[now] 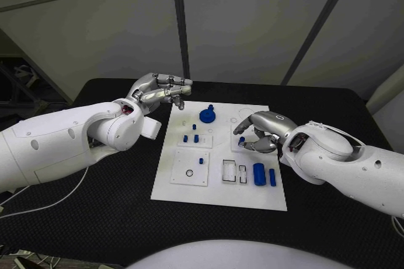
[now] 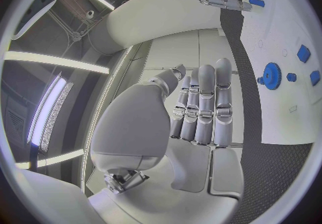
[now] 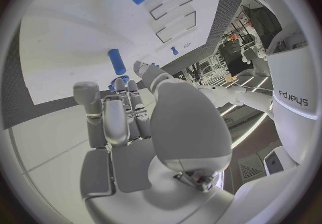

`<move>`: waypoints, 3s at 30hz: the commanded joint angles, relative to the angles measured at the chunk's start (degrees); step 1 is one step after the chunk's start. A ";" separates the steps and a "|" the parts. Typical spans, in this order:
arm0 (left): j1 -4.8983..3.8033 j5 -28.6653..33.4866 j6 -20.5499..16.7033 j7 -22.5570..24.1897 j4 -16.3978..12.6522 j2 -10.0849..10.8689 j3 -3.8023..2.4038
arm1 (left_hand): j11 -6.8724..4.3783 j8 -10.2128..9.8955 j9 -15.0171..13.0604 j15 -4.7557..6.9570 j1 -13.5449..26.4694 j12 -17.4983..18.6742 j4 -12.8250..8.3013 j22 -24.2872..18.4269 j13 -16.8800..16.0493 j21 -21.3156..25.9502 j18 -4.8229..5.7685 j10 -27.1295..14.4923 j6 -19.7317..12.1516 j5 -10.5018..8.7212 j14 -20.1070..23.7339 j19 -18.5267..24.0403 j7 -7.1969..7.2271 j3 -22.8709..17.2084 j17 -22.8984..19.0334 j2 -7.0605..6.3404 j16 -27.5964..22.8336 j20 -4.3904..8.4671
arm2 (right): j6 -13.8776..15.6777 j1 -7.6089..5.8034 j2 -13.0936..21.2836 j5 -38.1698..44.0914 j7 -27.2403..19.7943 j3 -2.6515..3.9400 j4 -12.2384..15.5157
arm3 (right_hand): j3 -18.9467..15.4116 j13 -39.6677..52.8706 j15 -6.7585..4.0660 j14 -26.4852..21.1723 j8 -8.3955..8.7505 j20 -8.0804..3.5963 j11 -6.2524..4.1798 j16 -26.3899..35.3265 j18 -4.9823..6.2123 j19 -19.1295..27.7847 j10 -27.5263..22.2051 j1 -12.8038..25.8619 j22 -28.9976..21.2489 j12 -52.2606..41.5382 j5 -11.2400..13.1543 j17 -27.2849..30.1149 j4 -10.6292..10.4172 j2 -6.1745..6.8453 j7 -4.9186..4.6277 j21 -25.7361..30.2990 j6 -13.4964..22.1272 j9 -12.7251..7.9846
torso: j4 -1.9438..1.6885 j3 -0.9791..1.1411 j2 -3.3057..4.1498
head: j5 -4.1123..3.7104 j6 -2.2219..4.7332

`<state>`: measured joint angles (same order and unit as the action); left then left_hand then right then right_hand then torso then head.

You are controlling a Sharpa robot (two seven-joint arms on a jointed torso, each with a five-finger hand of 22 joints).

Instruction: Assemble the parts on the task board

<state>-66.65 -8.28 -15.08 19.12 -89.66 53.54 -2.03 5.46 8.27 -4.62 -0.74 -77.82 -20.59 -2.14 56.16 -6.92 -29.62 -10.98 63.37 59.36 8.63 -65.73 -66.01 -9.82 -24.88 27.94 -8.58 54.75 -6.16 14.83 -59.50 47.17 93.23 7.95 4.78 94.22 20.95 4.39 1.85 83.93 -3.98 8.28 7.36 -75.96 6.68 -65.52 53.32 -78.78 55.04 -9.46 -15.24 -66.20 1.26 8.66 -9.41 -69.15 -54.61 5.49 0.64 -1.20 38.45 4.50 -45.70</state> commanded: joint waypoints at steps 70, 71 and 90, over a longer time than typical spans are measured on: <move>-0.03 0.09 0.98 -0.08 0.91 -0.41 -0.02 | -0.06 -0.05 0.12 -0.27 0.10 -0.37 0.02 -0.14 -0.14 0.35 0.58 -0.50 -0.59 -0.20 0.19 0.19 0.02 0.57 -0.07 0.65 0.00 -0.39 | 7.38 -0.11 -0.89 0.74 1.56 2.20 6.84 | 4.99 1.91 -2.64 2.22 -2.77 -2.92 -3.67 -1.91 -0.71 -5.65 14.18 -3.41 7.19 -5.38 5.23 -2.72 -0.28 -4.43 1.52 -4.37 -9.99 1.63 | 0.05 0.02 0.01 | 0.36 -0.19; -0.04 0.09 0.99 -0.08 0.94 -0.45 -0.02 | -0.06 -0.05 0.12 -0.27 0.10 -0.37 0.02 -0.14 -0.14 0.35 0.58 -0.50 -0.59 -0.20 0.19 0.19 0.02 0.57 -0.07 0.65 0.00 -0.39 | 7.28 -0.11 -1.34 0.56 1.42 2.22 6.81 | 4.97 1.91 -2.64 2.22 -2.78 -2.91 -3.67 -1.91 -0.71 -5.65 14.20 -3.39 7.19 -5.37 5.20 -2.71 -0.28 -4.40 1.52 -4.37 -10.01 1.64 | 0.04 0.02 0.01 | 0.41 -0.21; -0.06 0.09 1.06 -0.06 1.58 -1.21 -0.03 | -0.06 -0.05 0.12 -0.27 0.10 -0.37 0.02 -0.14 -0.14 0.35 0.58 -0.50 -0.59 -0.20 0.19 0.19 0.02 0.57 -0.07 0.65 0.00 -0.39 | 1.44 0.01 -11.38 -2.71 -2.27 -3.28 3.31 | 4.65 1.96 -2.58 2.13 -2.70 -2.82 -3.62 -1.68 -0.60 -5.25 14.30 -2.89 6.73 -5.02 4.89 -2.29 -0.37 -4.01 1.49 -4.08 -10.01 1.68 | -0.01 -0.01 0.07 | 1.76 -1.31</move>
<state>-66.63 -8.27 -14.68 18.87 -88.09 52.42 -2.01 5.46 8.27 -4.58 -0.74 -77.82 -20.58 -2.13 56.08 -7.01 -29.63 -10.98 63.38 59.16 8.63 -65.73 -66.01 -9.62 -24.56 27.94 -8.58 54.76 -6.16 18.72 -59.43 35.91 91.85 7.45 1.51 97.68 25.69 6.27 -0.73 83.84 -6.42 5.43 3.41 -77.52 6.68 -70.88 67.36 -81.73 61.81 -14.71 -10.04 -68.55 1.10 4.24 -7.41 -73.33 -64.46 6.29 0.58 -1.24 38.51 6.23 -46.93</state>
